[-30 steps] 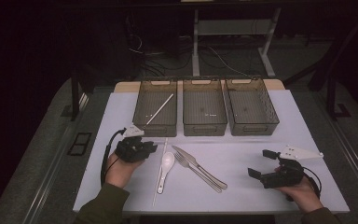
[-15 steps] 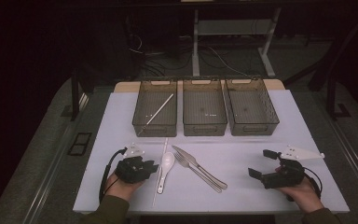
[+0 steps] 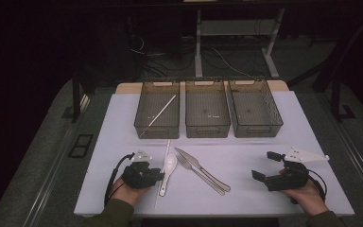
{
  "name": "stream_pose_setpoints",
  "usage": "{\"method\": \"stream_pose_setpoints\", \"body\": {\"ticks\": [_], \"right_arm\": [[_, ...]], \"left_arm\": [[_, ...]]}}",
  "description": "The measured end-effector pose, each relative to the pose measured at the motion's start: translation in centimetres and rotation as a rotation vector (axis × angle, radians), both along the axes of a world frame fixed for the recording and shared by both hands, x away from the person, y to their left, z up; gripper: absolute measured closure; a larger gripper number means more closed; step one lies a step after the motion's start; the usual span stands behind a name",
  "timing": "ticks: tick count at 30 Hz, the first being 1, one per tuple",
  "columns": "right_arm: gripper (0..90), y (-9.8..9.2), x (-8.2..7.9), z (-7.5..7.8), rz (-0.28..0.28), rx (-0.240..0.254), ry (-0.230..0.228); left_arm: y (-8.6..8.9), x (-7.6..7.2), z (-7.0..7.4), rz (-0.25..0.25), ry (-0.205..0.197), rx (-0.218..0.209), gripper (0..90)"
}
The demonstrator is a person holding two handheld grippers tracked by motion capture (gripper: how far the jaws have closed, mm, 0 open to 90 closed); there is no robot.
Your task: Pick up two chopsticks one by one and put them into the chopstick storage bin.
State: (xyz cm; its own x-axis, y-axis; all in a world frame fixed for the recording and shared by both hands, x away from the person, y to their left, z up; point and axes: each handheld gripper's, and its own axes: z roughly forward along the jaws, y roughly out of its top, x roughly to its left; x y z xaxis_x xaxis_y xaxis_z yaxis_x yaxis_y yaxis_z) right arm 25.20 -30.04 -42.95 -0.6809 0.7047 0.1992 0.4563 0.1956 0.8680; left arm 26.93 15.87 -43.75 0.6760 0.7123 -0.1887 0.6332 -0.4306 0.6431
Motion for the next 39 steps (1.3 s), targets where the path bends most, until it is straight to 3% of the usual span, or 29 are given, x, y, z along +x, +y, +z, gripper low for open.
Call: {"method": "stream_pose_setpoints", "body": {"ticks": [5, 25, 39], "right_arm": [[0.8, 0.0, 0.0, 0.0, 0.0, 0.0, -0.001], [0.8, 0.0, -0.1, 0.0, 0.0, -0.003, -0.006], [0.8, 0.0, -0.1, 0.1, 0.0, -0.003, -0.009]], "left_arm": [[0.0, 0.1, -0.2, 0.001, 0.007, 0.011, 70.7], [0.4, 0.0, 0.1, 0.001, -0.026, 0.098, 77.2], [2.6, 0.6, 0.4, 0.053, -0.031, 0.134, 81.7]]}}
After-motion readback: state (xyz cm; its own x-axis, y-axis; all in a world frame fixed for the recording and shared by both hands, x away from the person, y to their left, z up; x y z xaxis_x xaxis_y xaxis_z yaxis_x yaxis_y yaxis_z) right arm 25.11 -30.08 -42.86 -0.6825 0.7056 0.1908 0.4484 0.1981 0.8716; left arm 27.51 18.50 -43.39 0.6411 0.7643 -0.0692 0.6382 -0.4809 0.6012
